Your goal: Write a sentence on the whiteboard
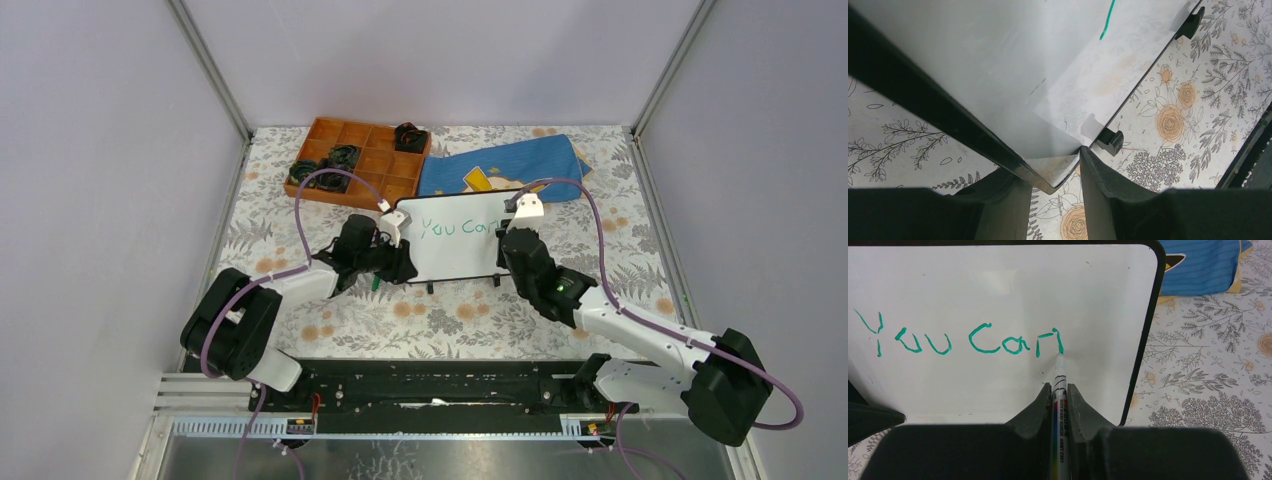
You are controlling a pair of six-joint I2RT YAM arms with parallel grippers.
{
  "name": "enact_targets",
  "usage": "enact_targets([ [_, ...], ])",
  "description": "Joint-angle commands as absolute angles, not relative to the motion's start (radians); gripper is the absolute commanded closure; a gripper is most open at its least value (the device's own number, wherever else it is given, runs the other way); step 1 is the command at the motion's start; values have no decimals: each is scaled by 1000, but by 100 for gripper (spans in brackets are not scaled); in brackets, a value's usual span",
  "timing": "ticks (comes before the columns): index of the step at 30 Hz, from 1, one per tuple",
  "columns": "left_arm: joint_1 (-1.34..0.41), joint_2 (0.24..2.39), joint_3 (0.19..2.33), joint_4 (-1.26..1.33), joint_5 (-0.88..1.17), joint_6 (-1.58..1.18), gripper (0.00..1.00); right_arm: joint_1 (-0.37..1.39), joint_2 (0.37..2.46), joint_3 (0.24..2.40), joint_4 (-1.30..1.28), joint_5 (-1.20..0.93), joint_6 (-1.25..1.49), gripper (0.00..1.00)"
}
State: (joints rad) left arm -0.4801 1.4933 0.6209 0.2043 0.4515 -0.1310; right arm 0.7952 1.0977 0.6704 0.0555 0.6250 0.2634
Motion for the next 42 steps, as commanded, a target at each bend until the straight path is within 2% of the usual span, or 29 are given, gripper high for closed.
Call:
enact_targets([
  [1,-494,1491,641,208,430,-100,56,785,1071,666,53,612,287,100],
  [11,-495,1485,640,199,425,-97,56,787,939,722,6,522,298,100],
  [18,-497,1482,639,196,420,-95,55,854,879,657,79,490,288,100],
  [25,-497,1485,641,189,414,-96,55,1070,976,593,278,680,210,100],
  [37,-498,1488,648,179,408,-92,55,1174,1233,560,540,727,190,100],
  [42,-499,1489,651,178,409,-92,55,1177,1295,591,550,720,191,100],
])
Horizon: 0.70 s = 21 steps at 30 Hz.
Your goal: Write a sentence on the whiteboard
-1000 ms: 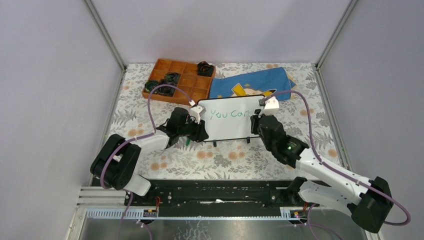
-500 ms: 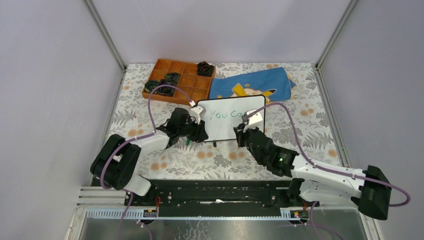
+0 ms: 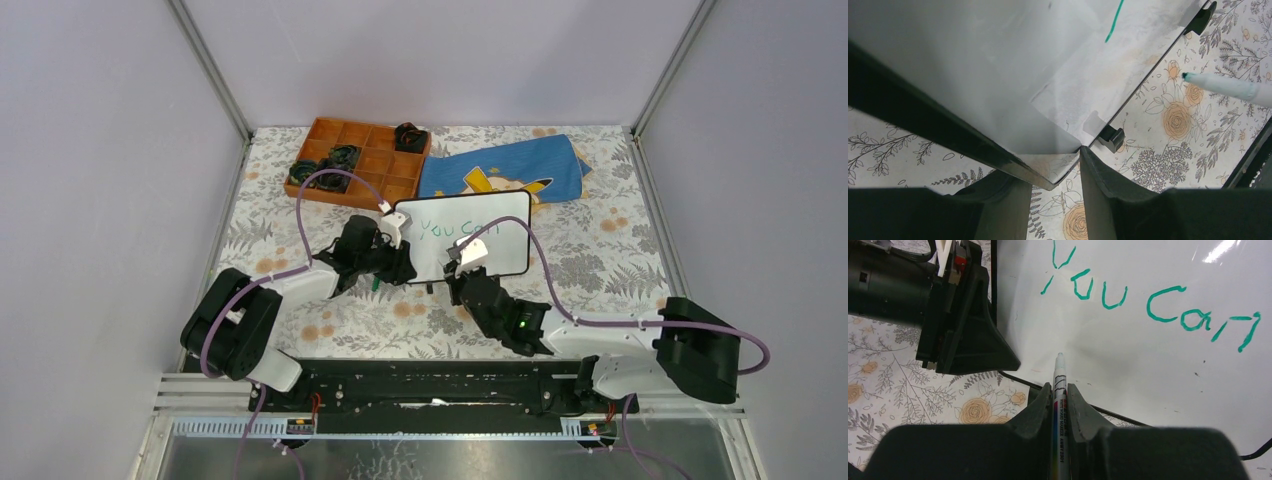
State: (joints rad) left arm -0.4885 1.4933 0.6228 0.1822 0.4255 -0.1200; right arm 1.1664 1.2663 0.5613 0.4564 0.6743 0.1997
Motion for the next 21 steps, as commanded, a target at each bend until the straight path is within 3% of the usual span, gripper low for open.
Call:
enact_targets([
  [1,-499,1488,652,178,407,-92,55,1176,1308,597,551,723,190,100],
  [21,-504,1485,655,170,405,-85,56,1176,1409,688,563,827,186,100],
])
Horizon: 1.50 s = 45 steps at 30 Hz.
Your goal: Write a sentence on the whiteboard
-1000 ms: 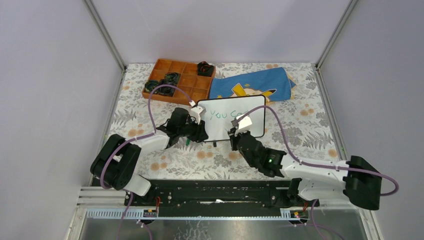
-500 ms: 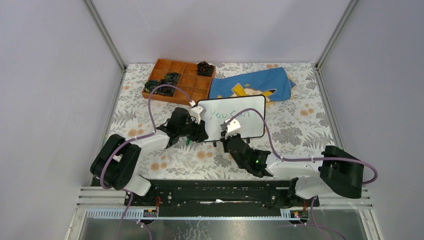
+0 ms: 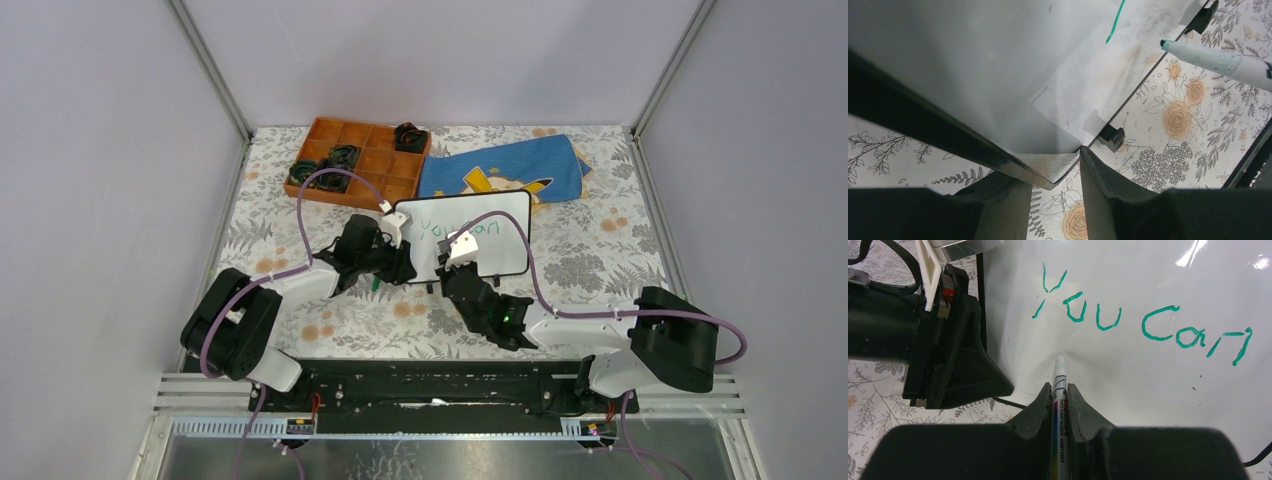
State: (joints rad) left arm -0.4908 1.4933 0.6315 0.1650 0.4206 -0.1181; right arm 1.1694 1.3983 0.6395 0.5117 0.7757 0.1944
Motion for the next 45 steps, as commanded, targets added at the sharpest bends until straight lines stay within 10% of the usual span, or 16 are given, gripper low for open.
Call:
enact_targets([
  [1,-504,1486,658,171,405,-85,56,1176,1409,688,563,826,187,100],
  [45,-512,1478,658,169,402,-81,57,1173,1470,726,460,823,257,100],
])
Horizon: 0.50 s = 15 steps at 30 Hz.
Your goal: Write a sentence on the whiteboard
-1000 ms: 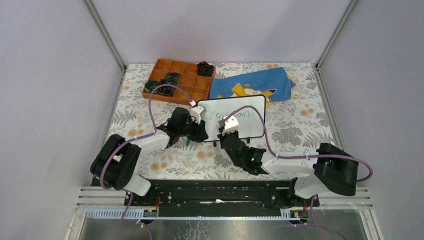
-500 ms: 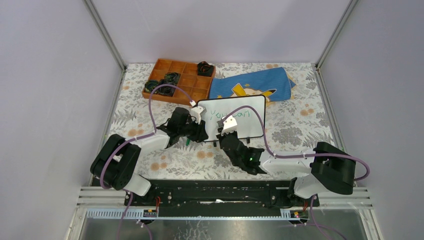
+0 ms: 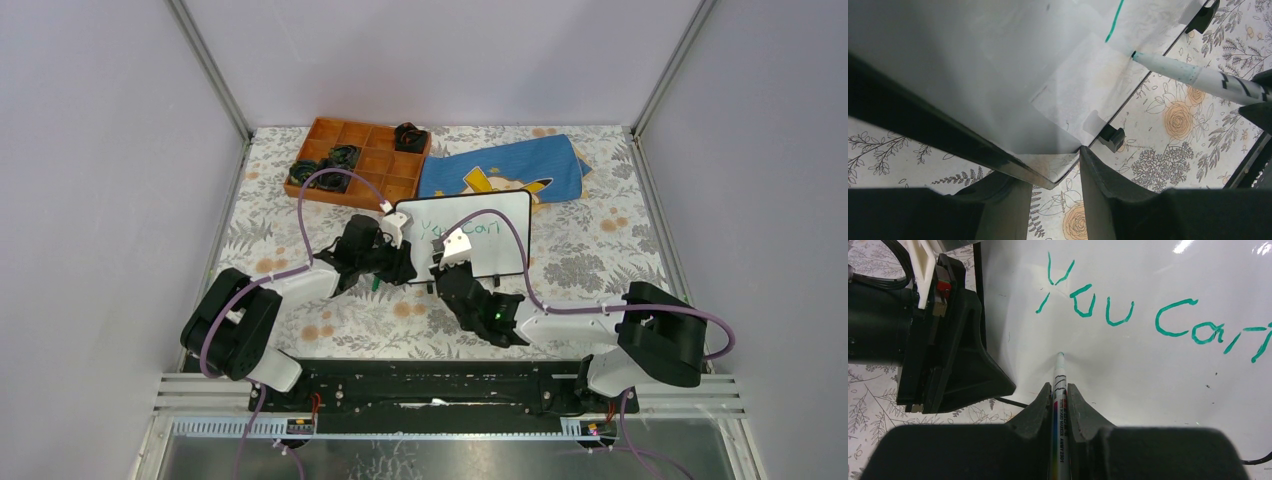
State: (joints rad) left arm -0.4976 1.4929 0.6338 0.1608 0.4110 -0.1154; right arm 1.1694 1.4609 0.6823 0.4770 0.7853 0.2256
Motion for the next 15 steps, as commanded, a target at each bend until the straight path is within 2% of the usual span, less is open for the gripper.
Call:
enact_targets([
  [1,-512,1477,658,169,400,-81,57,1173,1472,726,457,823,260,100],
  [15,-515,1477,658,169,399,-81,57,1173,1479,708,393,783,320,100],
])
